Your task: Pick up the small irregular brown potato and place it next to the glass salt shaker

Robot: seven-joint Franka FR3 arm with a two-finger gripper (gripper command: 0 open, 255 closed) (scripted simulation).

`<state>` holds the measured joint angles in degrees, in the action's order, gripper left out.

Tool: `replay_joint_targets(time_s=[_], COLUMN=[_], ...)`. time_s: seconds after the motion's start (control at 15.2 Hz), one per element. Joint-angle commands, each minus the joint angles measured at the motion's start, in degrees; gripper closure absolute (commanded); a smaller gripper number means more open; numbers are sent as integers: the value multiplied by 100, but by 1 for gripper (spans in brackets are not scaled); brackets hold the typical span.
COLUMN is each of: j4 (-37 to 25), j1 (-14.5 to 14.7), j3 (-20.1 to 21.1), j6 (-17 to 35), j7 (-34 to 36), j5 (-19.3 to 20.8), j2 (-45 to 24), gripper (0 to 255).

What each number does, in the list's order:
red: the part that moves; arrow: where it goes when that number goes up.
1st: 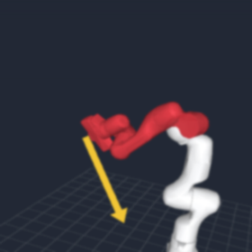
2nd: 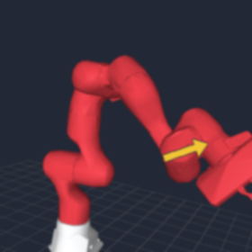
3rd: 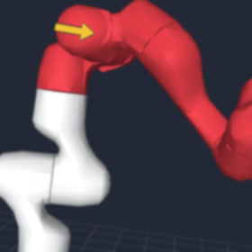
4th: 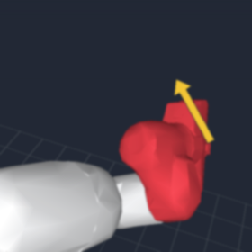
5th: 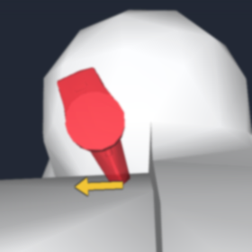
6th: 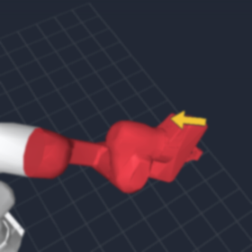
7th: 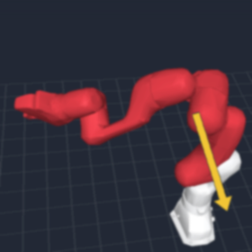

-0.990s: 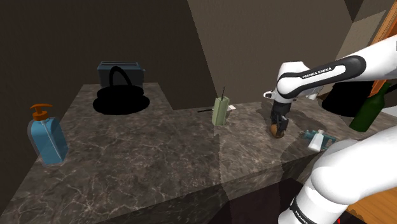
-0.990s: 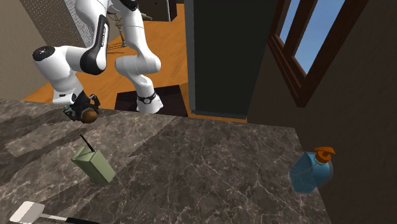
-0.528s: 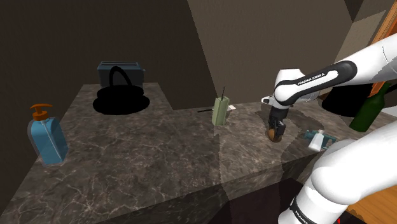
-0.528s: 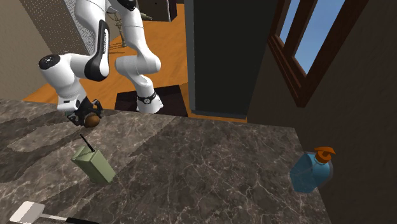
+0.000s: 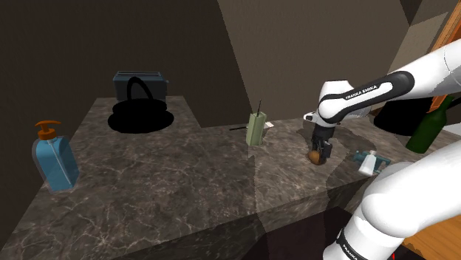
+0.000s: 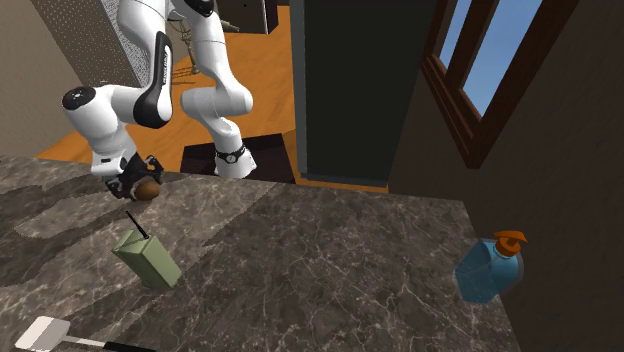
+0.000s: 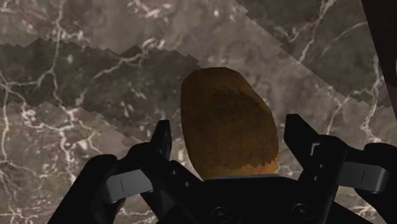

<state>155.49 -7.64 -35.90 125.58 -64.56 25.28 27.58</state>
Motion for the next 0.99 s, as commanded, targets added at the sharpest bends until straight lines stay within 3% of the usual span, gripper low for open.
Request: replay_joint_targets(time_s=[0.0, 0.2, 0.46, 0.92], j4=[12, -10, -459, -459], j1=[-5, 2, 16, 13], j3=[0, -12, 292, 294], j6=[-5, -1, -903, -903], j7=[3, -12, -6, -8], j5=[3, -4, -164, -166], j2=[4, -19, 436, 435], gripper=[0, 0, 0, 0])
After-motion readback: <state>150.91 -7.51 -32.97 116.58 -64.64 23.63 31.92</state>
